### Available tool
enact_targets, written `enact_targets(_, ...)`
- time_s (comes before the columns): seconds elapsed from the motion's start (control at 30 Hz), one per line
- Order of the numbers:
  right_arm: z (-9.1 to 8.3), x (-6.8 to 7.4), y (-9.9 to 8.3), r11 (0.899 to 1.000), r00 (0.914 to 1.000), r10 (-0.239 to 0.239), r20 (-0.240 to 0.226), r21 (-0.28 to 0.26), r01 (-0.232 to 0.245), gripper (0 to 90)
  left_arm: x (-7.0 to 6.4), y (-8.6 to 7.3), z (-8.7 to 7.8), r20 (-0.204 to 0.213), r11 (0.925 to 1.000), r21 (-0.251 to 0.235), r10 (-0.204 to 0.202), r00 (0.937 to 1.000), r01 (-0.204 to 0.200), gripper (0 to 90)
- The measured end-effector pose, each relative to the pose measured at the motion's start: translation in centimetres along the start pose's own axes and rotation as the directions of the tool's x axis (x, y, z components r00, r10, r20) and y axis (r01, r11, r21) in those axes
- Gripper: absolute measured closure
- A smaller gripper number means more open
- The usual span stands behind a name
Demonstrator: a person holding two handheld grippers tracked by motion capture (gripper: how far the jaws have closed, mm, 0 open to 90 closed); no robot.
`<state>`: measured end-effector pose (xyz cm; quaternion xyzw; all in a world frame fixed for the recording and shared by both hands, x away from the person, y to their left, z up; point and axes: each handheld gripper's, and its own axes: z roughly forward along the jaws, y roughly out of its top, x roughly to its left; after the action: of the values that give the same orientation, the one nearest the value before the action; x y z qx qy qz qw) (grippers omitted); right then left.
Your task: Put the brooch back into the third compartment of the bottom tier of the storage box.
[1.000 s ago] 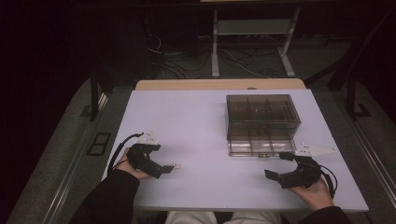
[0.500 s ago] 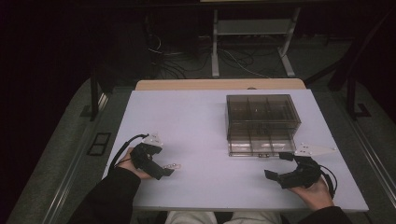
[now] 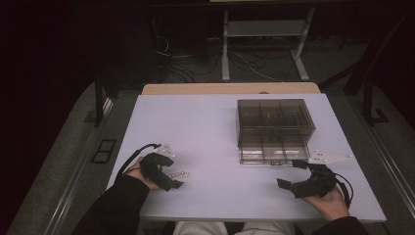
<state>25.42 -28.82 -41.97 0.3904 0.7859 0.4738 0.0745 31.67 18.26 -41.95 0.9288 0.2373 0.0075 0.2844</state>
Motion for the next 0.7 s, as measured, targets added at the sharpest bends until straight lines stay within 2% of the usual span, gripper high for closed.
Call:
enact_targets(0.1, 0.00, -0.01, 0.00, 1.000, 1.0000, 0.001, 0.001, 0.001, -0.001, 0.3, 0.02, 0.01, 0.10, 0.002, 1.0000, 0.001, 0.002, 1.0000, -0.002, 14.7)
enact_targets(0.3, 0.01, 0.01, 0.00, 1.000, 1.0000, 0.002, 0.001, 0.002, -0.002, 0.3, -0.03, 0.06, 0.33, -0.013, 0.9993, 0.012, 0.036, 0.9993, -0.035, 24.5)
enact_targets(0.4, 0.02, 0.00, 0.00, 1.000, 1.0000, 0.002, 0.000, 0.002, -0.002, 0.3, -0.01, 0.03, 0.34, -0.019, 0.9993, 0.012, 0.037, 0.9991, -0.036, 31.7)
enact_targets(0.47, 0.02, 0.00, 0.00, 1.000, 1.0000, 0.003, 0.000, 0.003, -0.003, 0.3, 0.03, -0.02, 0.35, -0.024, 0.9994, 0.006, 0.033, 0.9992, -0.033, 33.2)
enact_targets(0.57, 0.02, -0.01, 0.00, 1.000, 1.0000, 0.003, -0.001, 0.002, -0.003, 0.3, 0.11, -0.04, 0.26, -0.027, 0.9991, 0.009, 0.042, 0.9988, -0.041, 40.5)
enact_targets(0.7, 0.02, 0.00, -0.01, 1.000, 1.0000, 0.004, -0.002, 0.001, -0.004, 0.3, 0.16, -0.07, 0.23, -0.029, 0.9985, 0.012, 0.054, 0.9981, -0.054, 46.0)
